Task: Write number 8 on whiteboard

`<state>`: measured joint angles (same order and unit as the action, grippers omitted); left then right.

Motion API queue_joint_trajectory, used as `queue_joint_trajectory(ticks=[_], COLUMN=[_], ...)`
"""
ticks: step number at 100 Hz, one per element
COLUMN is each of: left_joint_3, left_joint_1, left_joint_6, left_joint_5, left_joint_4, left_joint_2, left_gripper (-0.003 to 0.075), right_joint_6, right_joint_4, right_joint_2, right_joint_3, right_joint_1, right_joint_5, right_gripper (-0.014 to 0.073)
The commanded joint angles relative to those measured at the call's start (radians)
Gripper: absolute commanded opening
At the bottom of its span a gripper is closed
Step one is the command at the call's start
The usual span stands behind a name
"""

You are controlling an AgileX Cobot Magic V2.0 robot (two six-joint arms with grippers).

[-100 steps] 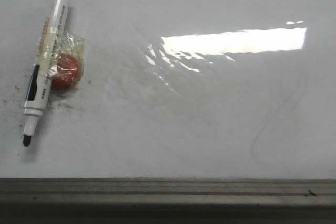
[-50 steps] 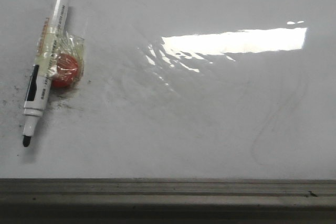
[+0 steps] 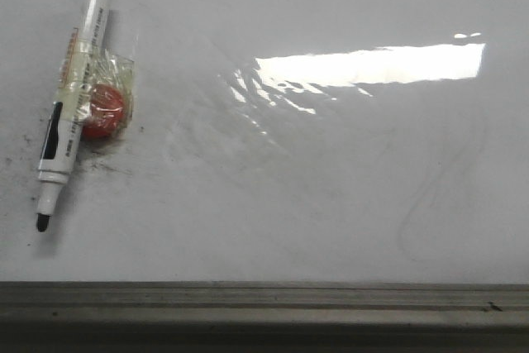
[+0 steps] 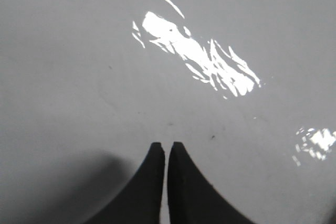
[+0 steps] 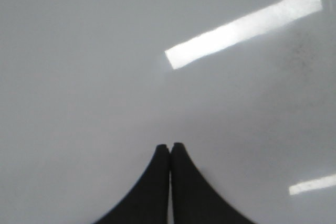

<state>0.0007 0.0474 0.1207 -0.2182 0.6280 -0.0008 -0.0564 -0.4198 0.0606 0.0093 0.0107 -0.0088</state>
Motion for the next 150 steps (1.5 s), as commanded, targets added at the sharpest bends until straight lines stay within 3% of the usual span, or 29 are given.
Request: queue_joint_trajectory(ticks=[1, 15, 23, 36, 55, 67, 75, 87, 97, 111, 127, 150], left_joint_3=[0.033, 0.029, 0.013, -0.063, -0.232, -0.336, -0.400, -0.436, -0.439, -0.439, -0.439, -0.439], left_joint_1=[0.003, 0.003, 0.003, 0.003, 0.003, 0.003, 0.003, 0.042, 0.081, 0.183, 0.283, 0.363], left_joint_6=[0.002, 0.002, 0.000, -0.090, -0.376, -0.394, -0.394, -0.394, -0.394, -0.394, -0.394, -0.394], left_joint_5=[0.077, 0.081, 0.086, 0.011, -0.076, -0.173, -0.293, -0.371, -0.421, -0.454, -0.453, -0.365], left_joint_4=[0.139, 0.319, 0.322, 0.242, 0.103, -0.047, -0.123, -0.158, -0.208, -0.214, -0.203, -0.047], left_joint_2=[-0.031, -0.031, -0.031, -0.031, 0.009, 0.087, 0.153, 0.214, 0.247, 0.269, 0.306, 0.425], left_gripper=[-0.0020, -0.0020, -0.0020, -0.0020, -0.0020, -0.0013, 0.0042, 0.0225, 0.0312, 0.0314, 0.0314, 0.0314], right_joint_6=[-0.004, -0.004, -0.004, -0.047, -0.310, -0.393, -0.393, -0.393, -0.393, -0.393, -0.393, -0.393], right_joint_4=[-0.047, -0.096, -0.096, -0.088, -0.083, -0.083, -0.066, -0.054, -0.047, -0.027, 0.010, 0.010], right_joint_2=[0.024, 0.024, 0.024, 0.024, 0.065, 0.119, 0.156, 0.190, 0.195, 0.195, 0.195, 0.195], right_joint_3=[0.013, -0.005, -0.047, -0.170, -0.346, -0.418, -0.461, -0.496, -0.500, -0.500, -0.500, -0.500], right_joint_1=[0.001, 0.001, 0.001, 0.001, 0.001, 0.001, 0.001, 0.016, 0.049, 0.088, 0.094, 0.094], right_joint_5=[-0.082, -0.074, -0.045, 0.072, 0.284, 0.362, 0.421, 0.465, 0.463, 0.480, 0.478, 0.463], right_gripper=[-0.0063, -0.0063, -0.0063, -0.0063, -0.0063, -0.0063, -0.0058, 0.0043, 0.0181, 0.0292, 0.0295, 0.0295])
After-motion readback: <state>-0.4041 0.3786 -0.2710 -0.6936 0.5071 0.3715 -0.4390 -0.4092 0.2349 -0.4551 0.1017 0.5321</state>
